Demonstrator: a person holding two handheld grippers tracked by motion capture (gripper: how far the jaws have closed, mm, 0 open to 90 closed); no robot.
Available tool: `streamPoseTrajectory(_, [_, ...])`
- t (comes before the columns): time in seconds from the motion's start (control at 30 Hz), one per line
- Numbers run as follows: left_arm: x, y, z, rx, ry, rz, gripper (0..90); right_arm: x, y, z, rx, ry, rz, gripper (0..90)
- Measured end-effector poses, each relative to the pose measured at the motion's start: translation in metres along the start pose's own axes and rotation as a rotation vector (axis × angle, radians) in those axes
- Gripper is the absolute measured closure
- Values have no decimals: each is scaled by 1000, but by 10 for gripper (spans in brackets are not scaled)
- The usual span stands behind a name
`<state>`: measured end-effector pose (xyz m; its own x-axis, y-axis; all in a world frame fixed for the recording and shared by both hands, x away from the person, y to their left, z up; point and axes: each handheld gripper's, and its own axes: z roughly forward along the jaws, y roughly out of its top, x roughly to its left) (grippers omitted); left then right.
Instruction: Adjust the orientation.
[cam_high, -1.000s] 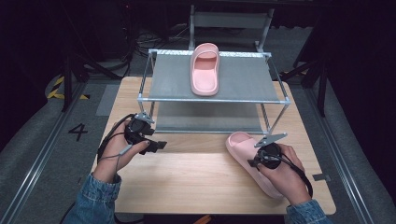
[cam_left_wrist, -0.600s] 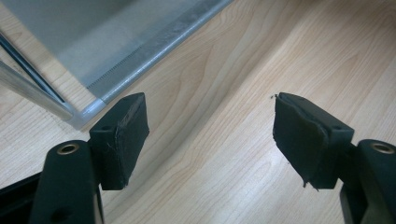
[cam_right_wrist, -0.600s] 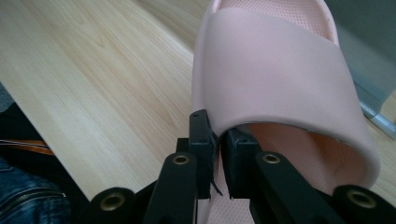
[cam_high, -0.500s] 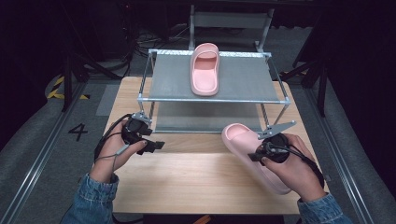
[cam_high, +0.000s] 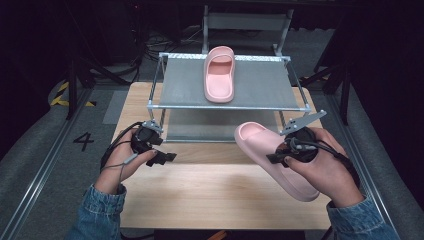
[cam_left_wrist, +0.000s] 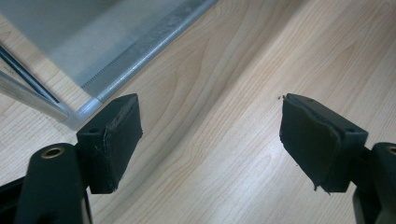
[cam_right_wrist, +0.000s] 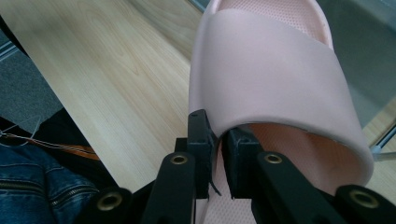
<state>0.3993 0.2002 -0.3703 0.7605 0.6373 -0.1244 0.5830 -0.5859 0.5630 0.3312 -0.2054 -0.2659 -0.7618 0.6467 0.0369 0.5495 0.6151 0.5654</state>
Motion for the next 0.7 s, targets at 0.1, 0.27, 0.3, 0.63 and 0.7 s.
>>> streamPoseTrajectory(0.1, [0, 0, 0, 0, -3, 4, 218, 0, 7, -10, -3, 3, -3, 826])
streamPoseTrajectory(0.27, [0, -1, -1, -5, -7, 1, 218, -2, 17, -23, -10, -2, -4, 825])
streamPoseTrajectory(0.3, [0, -1, -1, -5, -7, 1, 217, -2, 17, -23, -10, -2, -4, 825])
streamPoseTrajectory(0.63, [-1, -1, 1, 6, -24, 19, 214, -13, 45, -35, -10, -44, 0, 822])
streamPoseTrajectory(0.7, [-1, -1, 1, 7, -25, 18, 214, -15, 50, -36, -9, -57, 4, 822])
